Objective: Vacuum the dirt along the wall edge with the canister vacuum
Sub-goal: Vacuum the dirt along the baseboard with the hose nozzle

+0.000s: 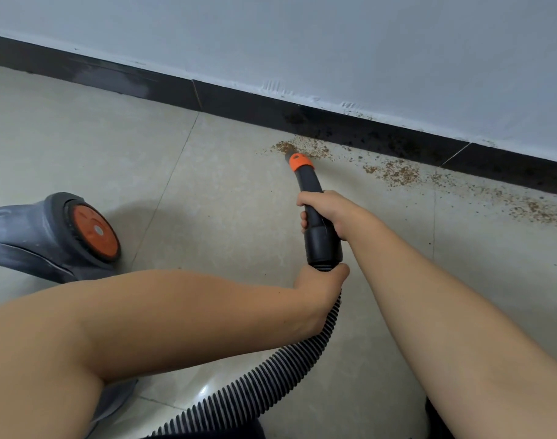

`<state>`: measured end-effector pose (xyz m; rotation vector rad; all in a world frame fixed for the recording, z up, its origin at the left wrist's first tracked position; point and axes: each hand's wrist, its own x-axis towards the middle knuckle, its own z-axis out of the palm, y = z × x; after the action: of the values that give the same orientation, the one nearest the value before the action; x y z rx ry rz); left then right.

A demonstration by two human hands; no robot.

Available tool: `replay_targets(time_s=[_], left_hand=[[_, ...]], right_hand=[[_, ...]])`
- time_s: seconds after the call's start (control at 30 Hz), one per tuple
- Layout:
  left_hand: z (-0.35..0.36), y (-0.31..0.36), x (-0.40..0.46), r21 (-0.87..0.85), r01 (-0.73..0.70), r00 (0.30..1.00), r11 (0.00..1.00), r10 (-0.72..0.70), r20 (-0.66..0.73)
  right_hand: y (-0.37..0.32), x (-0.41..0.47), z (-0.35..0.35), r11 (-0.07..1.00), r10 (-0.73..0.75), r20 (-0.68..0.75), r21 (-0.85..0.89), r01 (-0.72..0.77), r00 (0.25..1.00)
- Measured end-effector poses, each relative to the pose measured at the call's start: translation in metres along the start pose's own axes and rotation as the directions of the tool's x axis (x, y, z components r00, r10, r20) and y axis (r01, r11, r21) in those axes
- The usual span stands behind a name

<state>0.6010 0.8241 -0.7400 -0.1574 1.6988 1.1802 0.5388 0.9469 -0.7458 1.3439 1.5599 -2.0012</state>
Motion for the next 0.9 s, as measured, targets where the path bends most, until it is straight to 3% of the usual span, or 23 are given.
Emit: replay_targets(time_s=[0.2, 0.43, 0.9], left_hand=[[0.007, -0.004, -0.007, 0.008, 0.075, 0.994, 0.997, -0.076, 0.083], [0.022, 0.002, -0.009, 0.105, 0.111, 0.967, 0.988, -0.132, 0.22], [-0.023, 0.013, 0.007, -0.113, 0.066, 0.996, 0.991, -0.072, -0.049]], right_hand=[[0.015, -0.005, -0.017, 0.997, 0.022, -0.045, 0.072, -0.019, 0.999], [0.036, -0.015, -0.06, 0.968, 0.065, -0.201, 0.25, -0.013, 0.977], [-0.015, 0.019, 0.024, 1.0, -0.018, 0.025, -0.018, 0.018, 1.0]])
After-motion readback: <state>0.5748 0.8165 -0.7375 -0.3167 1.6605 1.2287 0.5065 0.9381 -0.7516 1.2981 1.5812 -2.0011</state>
